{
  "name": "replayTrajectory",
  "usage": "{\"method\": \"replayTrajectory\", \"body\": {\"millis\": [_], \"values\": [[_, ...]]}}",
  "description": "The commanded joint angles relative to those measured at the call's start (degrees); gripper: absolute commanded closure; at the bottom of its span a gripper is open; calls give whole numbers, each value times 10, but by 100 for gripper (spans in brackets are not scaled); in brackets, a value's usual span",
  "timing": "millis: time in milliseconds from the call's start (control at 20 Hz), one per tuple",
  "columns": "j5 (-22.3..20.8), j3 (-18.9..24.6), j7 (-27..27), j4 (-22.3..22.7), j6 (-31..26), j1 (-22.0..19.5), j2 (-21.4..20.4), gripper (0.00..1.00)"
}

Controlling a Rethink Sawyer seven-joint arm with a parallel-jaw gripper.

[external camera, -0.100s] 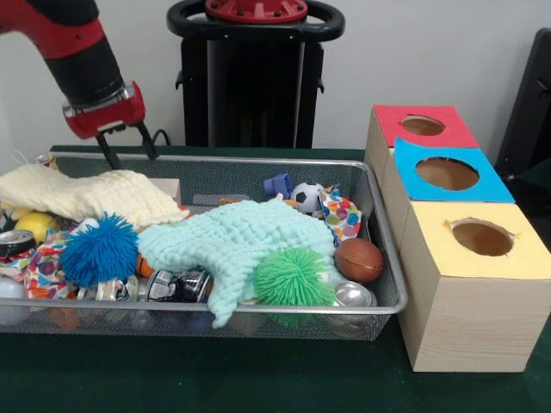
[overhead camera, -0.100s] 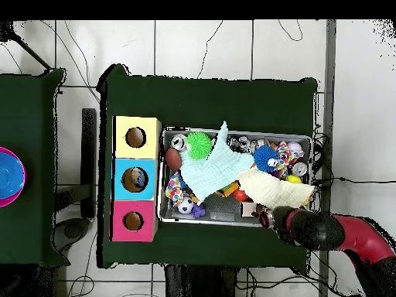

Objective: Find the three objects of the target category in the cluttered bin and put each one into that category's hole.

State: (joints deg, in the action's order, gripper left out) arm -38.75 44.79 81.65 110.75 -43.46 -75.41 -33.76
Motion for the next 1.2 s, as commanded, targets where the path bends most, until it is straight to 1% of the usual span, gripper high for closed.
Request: {"method": "replayTrajectory", "body": {"millis": [50, 200, 300, 450, 500, 600, 700, 800, 850, 1000, 1200], "values": [[85, -5, 113, 52, 8, 27, -157, 0], [101, -23, 127, 63, 28, 44, -184, 0], [96, -38, 134, 65, 52, 57, -185, 0], [60, -78, 156, 51, 109, 90, -160, 0], [39, -96, 166, 43, 137, 104, -147, 0], [13, -146, 199, 28, 174, 137, -120, 0], [-4, -190, 219, 10, 210, 169, -102, 0], [2, -217, 219, -4, 229, 190, -88, 0], [12, -224, 211, -7, 234, 194, -84, 0], [38, -240, 196, -6, 250, 199, -68, 0], [49, -259, 182, -10, 271, 205, -59, 0]]}}
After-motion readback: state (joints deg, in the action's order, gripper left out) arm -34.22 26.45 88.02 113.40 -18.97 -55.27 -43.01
